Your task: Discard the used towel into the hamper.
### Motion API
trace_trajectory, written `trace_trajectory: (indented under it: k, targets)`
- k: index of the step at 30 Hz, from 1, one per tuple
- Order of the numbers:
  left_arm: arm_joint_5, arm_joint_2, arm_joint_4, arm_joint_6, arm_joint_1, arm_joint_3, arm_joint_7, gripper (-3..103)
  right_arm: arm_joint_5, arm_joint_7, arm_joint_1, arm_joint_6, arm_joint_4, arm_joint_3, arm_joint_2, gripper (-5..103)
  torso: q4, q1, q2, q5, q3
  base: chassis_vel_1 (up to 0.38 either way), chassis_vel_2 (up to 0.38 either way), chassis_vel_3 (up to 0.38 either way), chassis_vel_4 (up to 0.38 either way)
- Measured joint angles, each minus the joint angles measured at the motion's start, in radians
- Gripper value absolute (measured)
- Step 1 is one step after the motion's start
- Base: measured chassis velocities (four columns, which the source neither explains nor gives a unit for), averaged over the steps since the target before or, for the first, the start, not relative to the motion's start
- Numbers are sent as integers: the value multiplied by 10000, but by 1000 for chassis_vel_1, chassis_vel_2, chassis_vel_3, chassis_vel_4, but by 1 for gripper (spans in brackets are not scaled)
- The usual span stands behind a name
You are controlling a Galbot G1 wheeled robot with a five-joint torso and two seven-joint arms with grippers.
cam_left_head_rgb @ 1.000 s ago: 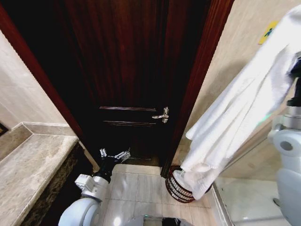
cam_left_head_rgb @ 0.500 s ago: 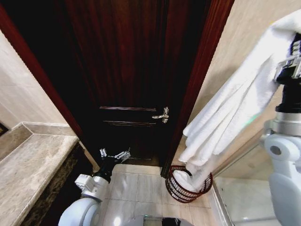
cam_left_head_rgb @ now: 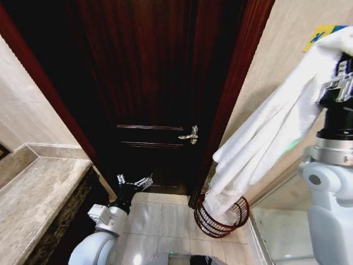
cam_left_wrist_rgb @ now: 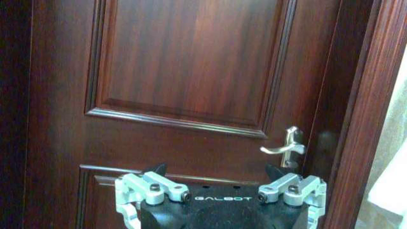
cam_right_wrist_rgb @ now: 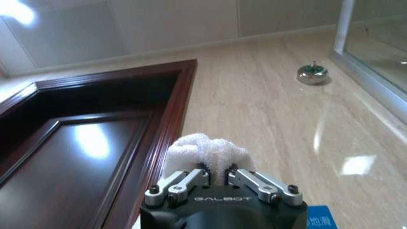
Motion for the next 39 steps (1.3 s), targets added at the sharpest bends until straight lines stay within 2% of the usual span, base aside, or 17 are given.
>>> trace_trajectory:
  k: [16, 27, 34, 39]
  targets:
    - [0, 0, 0, 0, 0, 0, 0, 100, -125, 71, -347, -297, 668, 297, 234, 12, -1, -4, 2, 1, -1, -18, 25, 20, -27]
    - [0, 1, 0, 0, -2, 0, 0, 100, -242, 15, -1065, 329, 761, 634, 602, 12, 3, 10, -4, -2, 3, -125, 113, 107, -104]
    - [0, 0, 0, 0, 0, 0, 0, 100, -157, -173, -1637, 289, 1136, 1076, 767, 12, -5, -9, 5, 0, -3, -2, -16, -9, 35]
    - [0, 0, 0, 0, 0, 0, 0, 100, -139, -224, -1817, 295, 822, 1180, 862, 12, 0, -6, 4, 1, -2, 18, -18, -36, 18]
